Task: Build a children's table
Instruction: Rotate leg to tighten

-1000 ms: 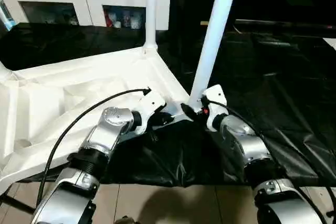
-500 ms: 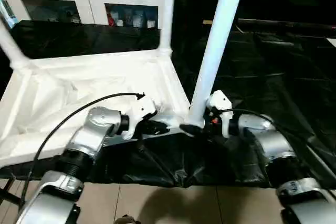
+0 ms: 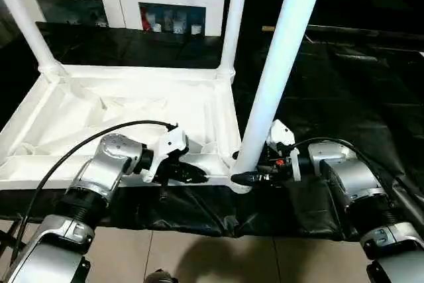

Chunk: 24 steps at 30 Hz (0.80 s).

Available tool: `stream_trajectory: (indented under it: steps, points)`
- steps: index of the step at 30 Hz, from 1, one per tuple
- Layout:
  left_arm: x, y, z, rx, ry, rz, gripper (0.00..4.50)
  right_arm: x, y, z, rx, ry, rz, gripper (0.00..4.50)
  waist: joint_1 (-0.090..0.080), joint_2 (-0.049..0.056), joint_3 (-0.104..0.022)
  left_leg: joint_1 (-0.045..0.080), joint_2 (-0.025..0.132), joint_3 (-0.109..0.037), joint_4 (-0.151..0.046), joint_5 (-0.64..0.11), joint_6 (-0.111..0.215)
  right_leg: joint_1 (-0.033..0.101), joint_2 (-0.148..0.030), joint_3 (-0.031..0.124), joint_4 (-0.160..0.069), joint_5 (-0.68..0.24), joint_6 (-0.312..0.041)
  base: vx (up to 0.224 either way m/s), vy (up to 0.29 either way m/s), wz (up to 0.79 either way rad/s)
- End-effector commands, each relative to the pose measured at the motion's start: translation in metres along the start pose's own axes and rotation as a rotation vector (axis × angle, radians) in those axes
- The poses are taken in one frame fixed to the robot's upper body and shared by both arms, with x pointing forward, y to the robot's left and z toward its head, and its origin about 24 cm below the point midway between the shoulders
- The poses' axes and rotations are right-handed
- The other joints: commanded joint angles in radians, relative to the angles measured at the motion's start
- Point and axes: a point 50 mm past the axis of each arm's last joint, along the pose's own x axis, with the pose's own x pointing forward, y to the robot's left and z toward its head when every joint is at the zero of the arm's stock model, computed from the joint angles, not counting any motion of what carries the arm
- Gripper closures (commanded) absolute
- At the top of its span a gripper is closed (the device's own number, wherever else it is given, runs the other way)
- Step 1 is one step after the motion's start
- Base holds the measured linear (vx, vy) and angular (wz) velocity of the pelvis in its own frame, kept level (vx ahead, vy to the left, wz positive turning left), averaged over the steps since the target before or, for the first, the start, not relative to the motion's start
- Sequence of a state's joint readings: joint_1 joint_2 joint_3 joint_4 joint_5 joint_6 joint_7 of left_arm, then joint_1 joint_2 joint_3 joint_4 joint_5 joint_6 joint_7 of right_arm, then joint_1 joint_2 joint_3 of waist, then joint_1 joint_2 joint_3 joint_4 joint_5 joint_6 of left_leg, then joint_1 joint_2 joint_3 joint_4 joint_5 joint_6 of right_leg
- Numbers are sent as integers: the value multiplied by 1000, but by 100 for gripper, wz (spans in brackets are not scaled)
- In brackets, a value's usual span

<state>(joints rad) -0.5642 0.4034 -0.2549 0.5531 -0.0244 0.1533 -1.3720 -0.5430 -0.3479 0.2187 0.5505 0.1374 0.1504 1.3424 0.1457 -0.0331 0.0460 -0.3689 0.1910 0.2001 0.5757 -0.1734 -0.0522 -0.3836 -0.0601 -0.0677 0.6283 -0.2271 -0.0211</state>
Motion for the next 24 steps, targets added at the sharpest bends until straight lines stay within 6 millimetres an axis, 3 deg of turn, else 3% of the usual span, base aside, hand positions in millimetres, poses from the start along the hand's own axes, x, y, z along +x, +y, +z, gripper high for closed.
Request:
stream_trajectory:
  steps: [1,8,15,20,24]
  points:
    - [8,1,17,44,-58,-8,450,18,14,-6,8,42,132,174,0,-1,-57,18,58,-25,-56,-137,48,38,-99,55,-73,-81,-212,0,0,0]
    - [16,12,26,15,-139,156,450,26,17,-13,22,-7,39,226,3,1,-56,20,56,-27,-57,-151,37,39,-99,56,-75,-86,-207,0,0,0]
    - [35,19,36,-13,-179,306,450,44,-1,-25,115,-36,-347,254,-15,2,-51,24,52,-31,-64,-210,3,35,-102,59,-96,-257,-164,0,0,0]
    - [49,25,46,-18,-186,418,450,60,-12,-24,200,-63,-574,257,-27,11,-53,24,52,-33,-67,-207,-10,33,-101,60,-93,-224,-169,0,0,0]
    - [58,24,52,-12,-203,440,450,79,-10,-16,187,-90,-598,257,-34,12,-56,20,51,-32,-65,-193,3,37,-101,61,-90,-164,-173,0,0,0]
